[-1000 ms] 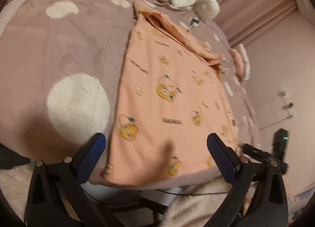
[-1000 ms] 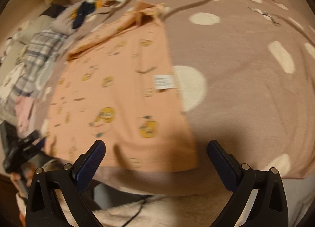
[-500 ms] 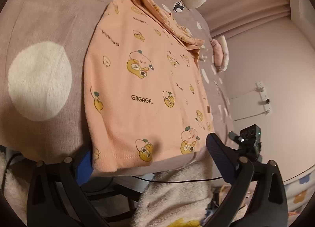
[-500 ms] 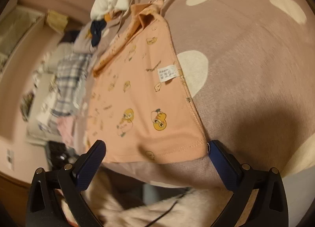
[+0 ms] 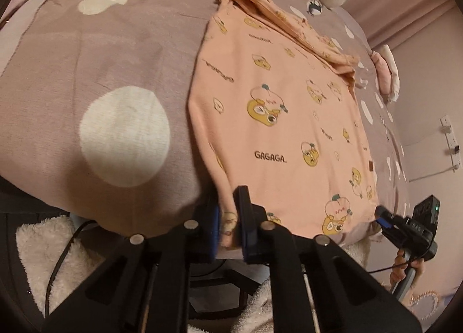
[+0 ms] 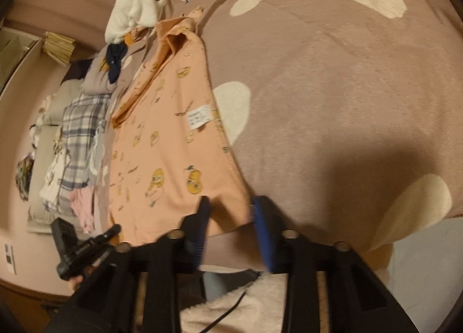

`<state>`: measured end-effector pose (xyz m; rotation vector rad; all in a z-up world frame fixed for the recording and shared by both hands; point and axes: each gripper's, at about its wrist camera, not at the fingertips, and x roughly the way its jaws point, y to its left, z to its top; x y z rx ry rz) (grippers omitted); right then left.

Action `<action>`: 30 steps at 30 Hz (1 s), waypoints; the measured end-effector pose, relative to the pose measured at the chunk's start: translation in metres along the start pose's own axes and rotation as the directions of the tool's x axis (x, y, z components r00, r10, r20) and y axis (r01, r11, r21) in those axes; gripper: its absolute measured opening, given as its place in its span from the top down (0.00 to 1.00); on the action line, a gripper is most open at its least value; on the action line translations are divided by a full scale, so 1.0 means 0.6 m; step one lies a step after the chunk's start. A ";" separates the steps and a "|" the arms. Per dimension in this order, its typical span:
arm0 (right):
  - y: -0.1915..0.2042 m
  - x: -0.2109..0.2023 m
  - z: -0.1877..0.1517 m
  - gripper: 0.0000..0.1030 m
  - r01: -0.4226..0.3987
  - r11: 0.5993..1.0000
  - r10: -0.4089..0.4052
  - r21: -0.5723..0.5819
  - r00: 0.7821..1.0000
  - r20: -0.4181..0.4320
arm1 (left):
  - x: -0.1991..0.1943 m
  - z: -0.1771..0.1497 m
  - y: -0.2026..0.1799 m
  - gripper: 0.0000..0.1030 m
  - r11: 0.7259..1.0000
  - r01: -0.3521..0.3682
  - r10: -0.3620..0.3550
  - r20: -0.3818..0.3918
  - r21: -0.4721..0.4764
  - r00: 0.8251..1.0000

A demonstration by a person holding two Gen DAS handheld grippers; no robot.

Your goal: Fold small clothes

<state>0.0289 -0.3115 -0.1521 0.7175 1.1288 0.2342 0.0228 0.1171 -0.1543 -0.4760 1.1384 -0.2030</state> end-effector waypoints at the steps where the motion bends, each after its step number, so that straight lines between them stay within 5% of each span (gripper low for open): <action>1: -0.002 0.000 0.000 0.82 0.000 1.000 0.000 0.001 1.000 0.004 | -0.002 0.000 0.001 0.92 1.000 0.004 -0.004 0.002 -0.008 1.000; 4: -0.005 0.002 0.000 0.89 -0.017 1.000 0.017 0.017 1.000 0.010 | -0.009 -0.001 0.000 0.93 1.000 0.012 -0.012 0.003 -0.018 1.000; 30: 0.045 -0.025 0.026 0.90 -0.140 0.989 0.146 -0.052 0.980 0.134 | -0.069 0.032 -0.029 0.96 0.988 0.152 -0.149 0.119 -0.017 0.982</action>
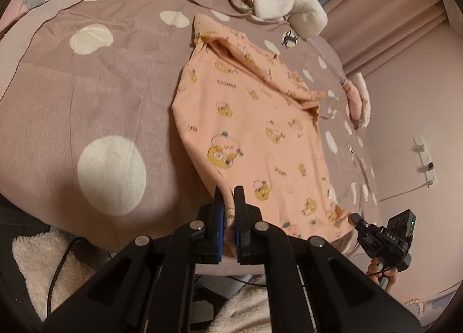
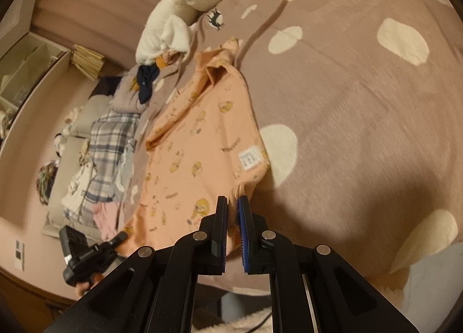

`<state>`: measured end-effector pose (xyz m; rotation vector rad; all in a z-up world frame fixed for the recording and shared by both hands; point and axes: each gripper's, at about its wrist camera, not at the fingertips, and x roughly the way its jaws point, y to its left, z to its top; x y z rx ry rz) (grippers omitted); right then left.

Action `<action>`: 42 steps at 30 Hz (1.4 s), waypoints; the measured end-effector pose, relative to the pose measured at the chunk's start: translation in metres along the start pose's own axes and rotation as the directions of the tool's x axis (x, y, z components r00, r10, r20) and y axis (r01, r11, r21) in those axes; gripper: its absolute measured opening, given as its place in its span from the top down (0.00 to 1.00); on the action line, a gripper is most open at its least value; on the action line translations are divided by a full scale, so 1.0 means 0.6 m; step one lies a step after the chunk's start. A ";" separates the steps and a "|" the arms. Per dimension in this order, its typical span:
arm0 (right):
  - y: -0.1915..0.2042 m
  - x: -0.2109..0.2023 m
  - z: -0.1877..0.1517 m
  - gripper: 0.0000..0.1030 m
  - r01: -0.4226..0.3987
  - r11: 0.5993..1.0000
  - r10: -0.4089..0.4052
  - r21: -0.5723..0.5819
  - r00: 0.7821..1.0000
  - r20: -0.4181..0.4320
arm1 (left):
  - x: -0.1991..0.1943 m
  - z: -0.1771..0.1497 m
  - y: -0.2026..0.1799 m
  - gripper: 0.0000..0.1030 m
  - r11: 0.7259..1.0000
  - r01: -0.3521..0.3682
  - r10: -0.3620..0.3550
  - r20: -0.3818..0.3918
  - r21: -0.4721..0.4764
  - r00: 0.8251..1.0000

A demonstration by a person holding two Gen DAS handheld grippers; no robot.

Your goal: Fold small clothes

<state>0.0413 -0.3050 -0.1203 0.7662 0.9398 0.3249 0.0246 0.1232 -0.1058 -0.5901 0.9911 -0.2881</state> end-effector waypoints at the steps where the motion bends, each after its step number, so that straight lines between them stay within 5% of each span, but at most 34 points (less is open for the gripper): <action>1: 0.002 0.000 0.003 0.90 -0.001 1.000 0.001 -0.003 1.000 0.004 | -0.003 0.006 -0.003 0.96 1.000 0.010 -0.010 0.010 -0.001 1.000; 10: 0.045 0.008 0.070 0.91 -0.055 0.997 0.059 -0.063 0.997 0.059 | -0.011 0.068 -0.022 0.96 0.994 0.113 -0.112 0.055 -0.003 0.992; 24: 0.078 0.016 0.144 0.91 -0.044 0.993 0.054 -0.114 0.995 0.088 | -0.002 0.152 -0.025 0.96 0.992 0.124 -0.121 0.100 -0.023 0.988; 42: 0.132 0.054 0.277 0.91 -0.062 0.987 0.079 -0.148 0.990 0.117 | 0.030 0.287 -0.014 0.96 0.965 0.230 -0.200 0.217 -0.124 0.955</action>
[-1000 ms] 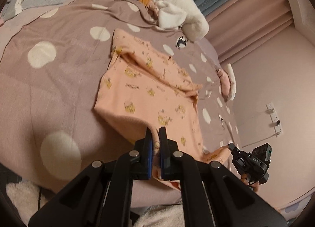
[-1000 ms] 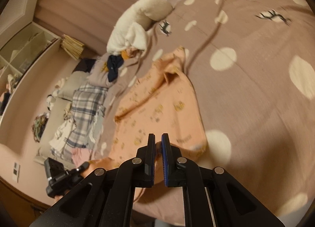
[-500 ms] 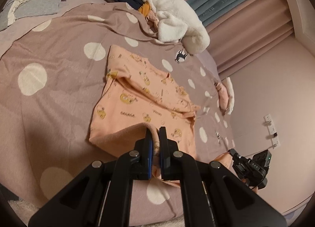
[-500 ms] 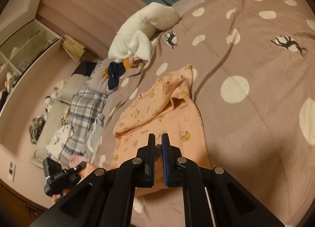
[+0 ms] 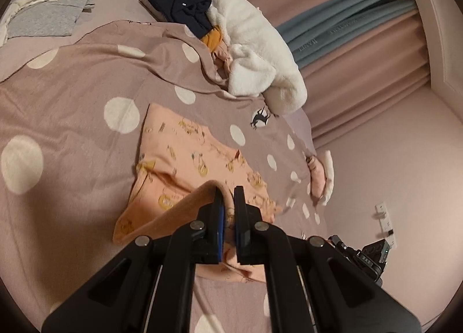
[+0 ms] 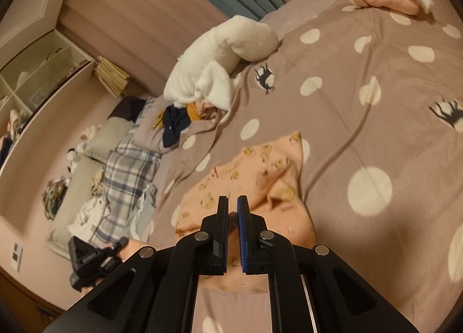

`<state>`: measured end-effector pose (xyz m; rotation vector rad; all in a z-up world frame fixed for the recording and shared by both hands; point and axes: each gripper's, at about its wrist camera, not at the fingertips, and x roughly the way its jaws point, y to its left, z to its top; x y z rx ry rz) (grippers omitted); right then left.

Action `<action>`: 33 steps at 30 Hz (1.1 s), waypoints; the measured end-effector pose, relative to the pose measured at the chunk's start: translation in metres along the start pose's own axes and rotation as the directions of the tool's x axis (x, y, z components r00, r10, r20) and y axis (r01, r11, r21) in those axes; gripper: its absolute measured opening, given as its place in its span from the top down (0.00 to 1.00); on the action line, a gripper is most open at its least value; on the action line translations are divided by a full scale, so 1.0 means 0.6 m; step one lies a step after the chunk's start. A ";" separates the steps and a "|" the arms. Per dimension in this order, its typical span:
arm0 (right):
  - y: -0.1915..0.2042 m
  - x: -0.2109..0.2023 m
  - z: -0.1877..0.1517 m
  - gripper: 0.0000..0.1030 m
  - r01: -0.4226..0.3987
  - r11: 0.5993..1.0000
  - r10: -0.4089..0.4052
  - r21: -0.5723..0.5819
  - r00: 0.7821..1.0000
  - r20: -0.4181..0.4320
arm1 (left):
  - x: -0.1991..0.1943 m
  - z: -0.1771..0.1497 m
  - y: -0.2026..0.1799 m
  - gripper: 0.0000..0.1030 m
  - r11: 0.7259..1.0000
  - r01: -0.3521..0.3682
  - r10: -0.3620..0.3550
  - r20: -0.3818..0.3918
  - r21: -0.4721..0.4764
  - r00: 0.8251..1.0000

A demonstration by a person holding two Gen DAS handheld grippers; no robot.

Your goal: Fold small clothes

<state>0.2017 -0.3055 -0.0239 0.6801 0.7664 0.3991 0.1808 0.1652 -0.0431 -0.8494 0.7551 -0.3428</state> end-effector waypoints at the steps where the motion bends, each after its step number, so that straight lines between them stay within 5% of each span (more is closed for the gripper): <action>1: 0.000 0.007 0.009 0.91 -0.003 1.000 0.003 -0.001 1.000 -0.001 | 0.005 0.007 0.006 0.96 1.000 0.009 -0.009 0.004 -0.021 1.000; 9: -0.006 0.074 0.071 0.92 0.023 1.000 -0.024 -0.021 0.999 -0.037 | 0.068 0.063 0.033 0.96 0.997 0.017 -0.017 -0.002 -0.078 1.000; 15: -0.016 0.116 0.034 0.86 0.156 0.974 -0.183 -0.162 0.969 -0.165 | 0.101 0.063 0.064 0.97 0.994 -0.097 0.097 -0.017 -0.041 0.995; 18: -0.049 0.136 0.011 0.73 0.153 0.986 -0.166 -0.069 0.952 -0.258 | 0.105 0.053 0.084 0.97 0.994 -0.070 0.068 -0.028 -0.079 0.997; 23: -0.080 0.164 -0.020 0.73 0.127 0.992 -0.124 -0.012 0.933 -0.337 | 0.095 0.049 0.084 0.97 0.994 -0.095 0.094 -0.028 -0.053 0.995; 28: -0.091 0.176 -0.016 0.73 0.226 0.974 -0.214 -0.003 0.917 -0.337 | 0.097 0.048 0.079 0.97 0.994 -0.102 0.100 -0.040 -0.047 0.994; 30: -0.096 0.170 -0.017 0.64 0.192 0.981 -0.172 0.025 0.924 -0.342 | 0.096 0.046 0.075 0.97 0.992 -0.123 0.122 -0.039 -0.027 0.992; 31: -0.098 0.167 -0.017 0.51 0.186 0.982 -0.165 0.031 0.927 -0.338 | 0.097 0.045 0.074 0.97 0.993 -0.117 0.116 -0.039 -0.025 0.992; 33: -0.099 0.160 -0.016 0.48 0.197 0.980 -0.179 0.028 0.934 -0.310 | 0.095 0.043 0.071 0.97 0.994 -0.105 0.104 -0.039 -0.022 0.994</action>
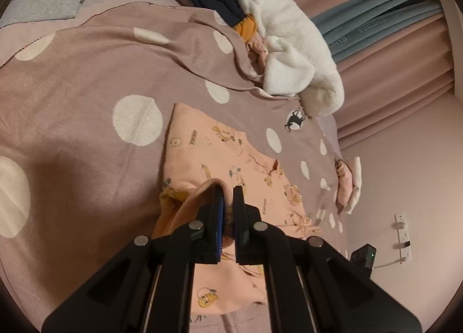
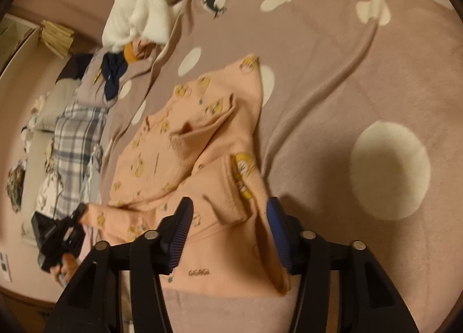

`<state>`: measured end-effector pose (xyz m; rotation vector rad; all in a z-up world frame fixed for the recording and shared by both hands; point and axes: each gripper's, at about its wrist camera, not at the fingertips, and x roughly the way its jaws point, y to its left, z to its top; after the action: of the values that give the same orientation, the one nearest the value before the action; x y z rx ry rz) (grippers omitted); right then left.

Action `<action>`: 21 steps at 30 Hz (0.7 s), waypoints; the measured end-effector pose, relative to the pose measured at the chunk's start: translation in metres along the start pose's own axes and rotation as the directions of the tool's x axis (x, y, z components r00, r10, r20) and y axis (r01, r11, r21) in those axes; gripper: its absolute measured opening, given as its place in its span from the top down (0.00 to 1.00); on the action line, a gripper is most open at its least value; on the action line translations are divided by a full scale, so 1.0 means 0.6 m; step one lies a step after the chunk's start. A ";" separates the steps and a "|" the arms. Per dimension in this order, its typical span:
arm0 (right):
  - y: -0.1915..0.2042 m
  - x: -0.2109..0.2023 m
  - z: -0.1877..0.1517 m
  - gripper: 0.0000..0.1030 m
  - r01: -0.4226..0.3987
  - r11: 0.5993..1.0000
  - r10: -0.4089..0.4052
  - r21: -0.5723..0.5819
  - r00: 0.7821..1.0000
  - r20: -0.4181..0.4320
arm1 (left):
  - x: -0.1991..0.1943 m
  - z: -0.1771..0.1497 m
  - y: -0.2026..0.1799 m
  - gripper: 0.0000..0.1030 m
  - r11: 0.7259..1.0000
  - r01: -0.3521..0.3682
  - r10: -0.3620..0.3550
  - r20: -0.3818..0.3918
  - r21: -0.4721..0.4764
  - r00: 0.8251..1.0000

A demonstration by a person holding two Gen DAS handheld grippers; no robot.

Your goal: Fold small clothes

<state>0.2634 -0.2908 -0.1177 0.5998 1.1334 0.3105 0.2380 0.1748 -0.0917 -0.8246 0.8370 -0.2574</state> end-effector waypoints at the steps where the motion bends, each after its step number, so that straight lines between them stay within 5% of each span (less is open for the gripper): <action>1: 0.002 -0.002 0.000 0.48 -0.004 1.000 0.004 -0.012 1.000 0.007 | -0.001 -0.001 -0.001 0.97 1.000 -0.004 0.004 0.004 0.004 1.000; 3: 0.008 -0.002 -0.001 0.50 -0.034 0.999 0.034 -0.026 0.999 0.005 | -0.002 -0.003 -0.005 0.97 1.000 -0.020 0.020 0.008 0.014 1.000; 6: 0.017 0.008 -0.001 0.74 -0.076 0.997 0.076 -0.033 0.997 -0.010 | -0.003 -0.005 -0.006 0.97 1.000 -0.021 0.021 0.000 0.014 1.000; 9: 0.021 0.025 -0.002 0.77 -0.002 1.000 0.001 -0.030 0.999 -0.033 | -0.008 -0.008 -0.010 0.97 1.000 -0.013 0.013 -0.003 0.022 1.000; 14: 0.010 0.033 0.001 0.77 -0.005 1.000 0.005 -0.004 1.000 -0.025 | -0.018 -0.012 -0.018 0.97 0.998 -0.031 0.031 0.000 0.048 1.000; 16: 0.011 0.034 -0.001 0.92 0.005 1.000 -0.005 -0.005 1.000 -0.017 | -0.019 -0.014 -0.017 0.97 0.998 -0.036 0.036 -0.003 0.050 0.999; 21: 0.016 0.015 -0.005 0.93 -0.100 0.994 0.099 0.038 0.995 0.022 | -0.028 -0.019 -0.015 0.97 0.999 -0.008 0.008 -0.007 0.042 1.000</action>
<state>0.2650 -0.2774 -0.1197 0.6934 1.0941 0.3678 0.2195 0.1708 -0.0800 -0.7816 0.8387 -0.2697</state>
